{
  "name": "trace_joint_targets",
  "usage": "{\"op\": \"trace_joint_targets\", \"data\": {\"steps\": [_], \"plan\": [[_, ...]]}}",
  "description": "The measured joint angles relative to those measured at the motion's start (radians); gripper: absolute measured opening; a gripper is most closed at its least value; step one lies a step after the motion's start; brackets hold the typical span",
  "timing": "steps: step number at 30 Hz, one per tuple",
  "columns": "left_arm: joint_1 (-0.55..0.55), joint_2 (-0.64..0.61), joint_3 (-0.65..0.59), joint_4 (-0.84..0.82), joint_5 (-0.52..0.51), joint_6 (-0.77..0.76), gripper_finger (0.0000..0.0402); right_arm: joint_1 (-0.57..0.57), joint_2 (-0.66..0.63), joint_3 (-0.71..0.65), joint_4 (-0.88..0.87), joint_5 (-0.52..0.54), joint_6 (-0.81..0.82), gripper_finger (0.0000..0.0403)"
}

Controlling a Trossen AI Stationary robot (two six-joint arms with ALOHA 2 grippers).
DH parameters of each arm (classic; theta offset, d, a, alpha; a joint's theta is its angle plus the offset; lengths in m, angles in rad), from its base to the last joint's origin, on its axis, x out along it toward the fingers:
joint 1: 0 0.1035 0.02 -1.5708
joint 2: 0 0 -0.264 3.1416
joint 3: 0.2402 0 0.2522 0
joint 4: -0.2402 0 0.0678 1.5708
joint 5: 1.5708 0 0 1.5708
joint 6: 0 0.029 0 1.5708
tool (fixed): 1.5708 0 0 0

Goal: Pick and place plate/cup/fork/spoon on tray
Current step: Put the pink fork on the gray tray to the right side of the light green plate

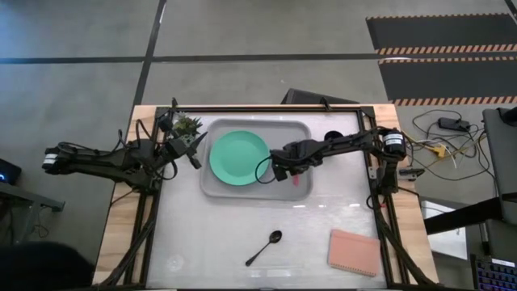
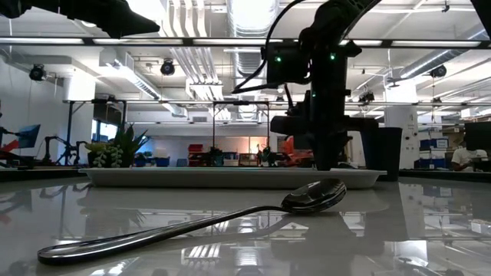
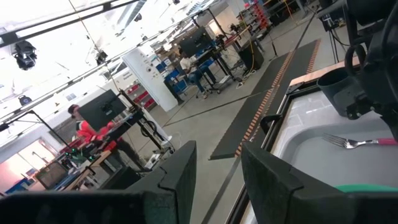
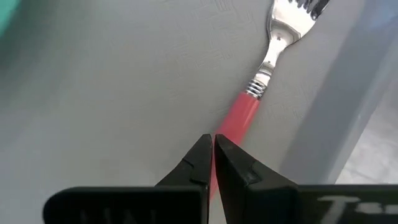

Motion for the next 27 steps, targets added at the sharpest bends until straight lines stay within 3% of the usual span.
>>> {"op": "trace_joint_targets", "data": {"steps": [8, 27], "plan": [[0.000, 0.000, 0.000, 0.000, 0.000, 0.000, 0.0109, 0.016, -0.003, 0.075, -0.012, -0.044, 0.009, 0.0008], [0.000, 0.000, 0.000, 0.000, 0.000, 0.000, 0.0109, 0.090, 0.084, 0.062, -0.025, -0.045, 0.015, 0.0008]]}}
